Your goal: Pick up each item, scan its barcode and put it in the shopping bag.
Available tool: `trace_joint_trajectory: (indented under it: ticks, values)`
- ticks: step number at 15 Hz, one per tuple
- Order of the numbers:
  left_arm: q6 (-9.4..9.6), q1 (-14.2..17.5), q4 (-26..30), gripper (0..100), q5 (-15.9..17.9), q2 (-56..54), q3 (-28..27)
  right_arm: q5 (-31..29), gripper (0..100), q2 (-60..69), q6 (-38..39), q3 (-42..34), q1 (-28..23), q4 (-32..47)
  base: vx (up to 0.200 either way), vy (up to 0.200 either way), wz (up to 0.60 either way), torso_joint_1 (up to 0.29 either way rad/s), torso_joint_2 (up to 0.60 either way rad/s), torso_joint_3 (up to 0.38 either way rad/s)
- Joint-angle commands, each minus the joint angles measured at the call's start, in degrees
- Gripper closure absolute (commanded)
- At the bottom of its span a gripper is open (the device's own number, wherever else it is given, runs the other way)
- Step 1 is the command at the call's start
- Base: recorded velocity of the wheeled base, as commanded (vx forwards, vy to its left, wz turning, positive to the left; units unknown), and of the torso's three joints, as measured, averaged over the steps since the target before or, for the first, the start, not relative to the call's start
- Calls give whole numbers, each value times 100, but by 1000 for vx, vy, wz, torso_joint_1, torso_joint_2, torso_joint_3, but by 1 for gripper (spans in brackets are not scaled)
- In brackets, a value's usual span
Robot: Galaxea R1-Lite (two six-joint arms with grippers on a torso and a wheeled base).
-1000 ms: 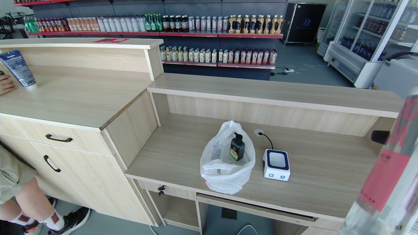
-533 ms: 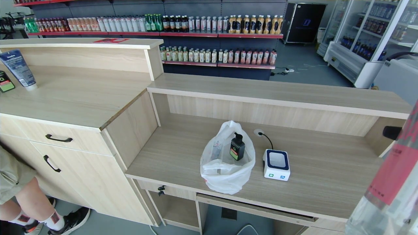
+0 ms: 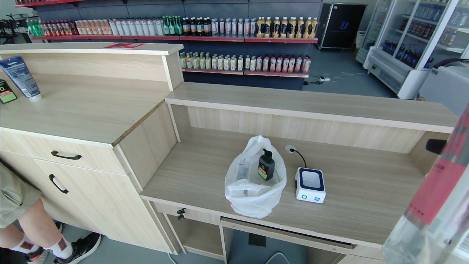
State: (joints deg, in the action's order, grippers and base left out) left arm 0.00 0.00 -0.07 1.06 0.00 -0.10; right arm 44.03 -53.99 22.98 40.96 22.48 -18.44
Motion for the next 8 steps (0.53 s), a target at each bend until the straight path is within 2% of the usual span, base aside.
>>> trace_joint_trajectory:
  ticks: [1, 2, 4, 6, 8]
  values:
    - [0, 0, -1, 0, -1, 0, 1, 0, 100, -94, -276, -44, -165, 16, 0, 0, 0, 0, 0, 0]
    - [0, 0, -1, 0, -1, 0, 1, -17, 100, -252, -804, -106, -402, 25, 0, 0, 0, 0, 0, 0]
    - [0, 0, -1, 0, -1, 0, 1, -518, 100, -744, -2658, -405, -1079, 8, 0, 0, 0, 0, 0, 0]
    - [0, 0, -1, 0, -1, 0, 1, -1749, 100, -1368, -5066, -510, -2011, -19, 0, 0, 0, 0, 0, 0]
    - [0, 0, -1, 0, -1, 0, 1, -1925, 100, -1781, -6473, -580, -2986, -344, 0, 0, 0, 0, 0, 0]
